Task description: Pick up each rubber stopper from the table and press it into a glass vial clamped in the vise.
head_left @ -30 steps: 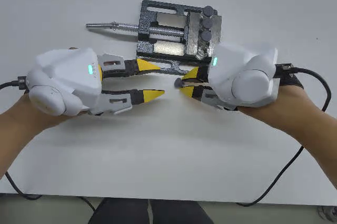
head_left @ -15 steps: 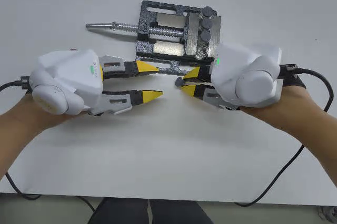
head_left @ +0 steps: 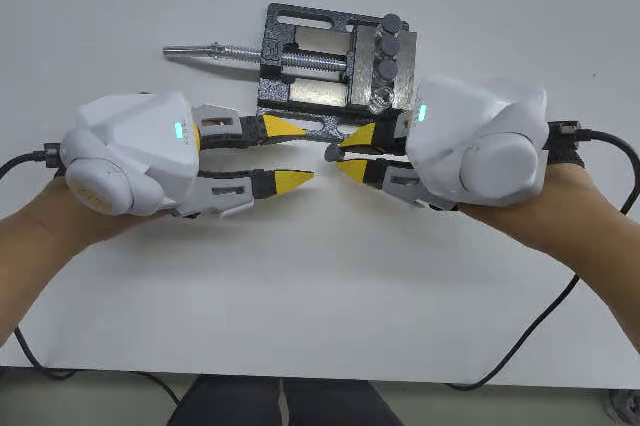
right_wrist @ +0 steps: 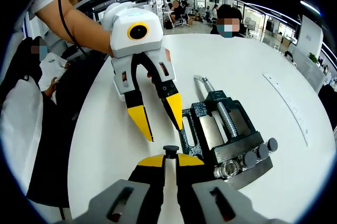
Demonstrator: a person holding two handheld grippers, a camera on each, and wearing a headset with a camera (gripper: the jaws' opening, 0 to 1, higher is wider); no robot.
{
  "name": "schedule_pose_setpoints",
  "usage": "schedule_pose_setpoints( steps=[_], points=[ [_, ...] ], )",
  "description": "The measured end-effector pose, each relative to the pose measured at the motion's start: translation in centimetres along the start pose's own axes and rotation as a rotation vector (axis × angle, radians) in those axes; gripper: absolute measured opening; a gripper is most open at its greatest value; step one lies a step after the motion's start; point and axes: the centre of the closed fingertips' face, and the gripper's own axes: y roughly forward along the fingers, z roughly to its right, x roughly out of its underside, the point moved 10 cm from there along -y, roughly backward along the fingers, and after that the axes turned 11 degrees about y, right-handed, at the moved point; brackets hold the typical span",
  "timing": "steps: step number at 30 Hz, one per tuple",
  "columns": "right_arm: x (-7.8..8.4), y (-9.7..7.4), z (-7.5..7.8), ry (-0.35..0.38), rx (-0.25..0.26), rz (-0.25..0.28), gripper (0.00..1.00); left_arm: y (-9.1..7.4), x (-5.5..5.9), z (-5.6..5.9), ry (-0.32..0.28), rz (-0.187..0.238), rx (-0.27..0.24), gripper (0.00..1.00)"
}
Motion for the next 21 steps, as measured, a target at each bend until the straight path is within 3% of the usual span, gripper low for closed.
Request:
schedule_pose_setpoints(
  steps=[21],
  points=[
    [-1.7,-0.5,-0.3,0.001,-0.027,0.073,0.07,0.6,-0.8,-0.3,0.019,0.018,0.008,0.11]
  ],
)
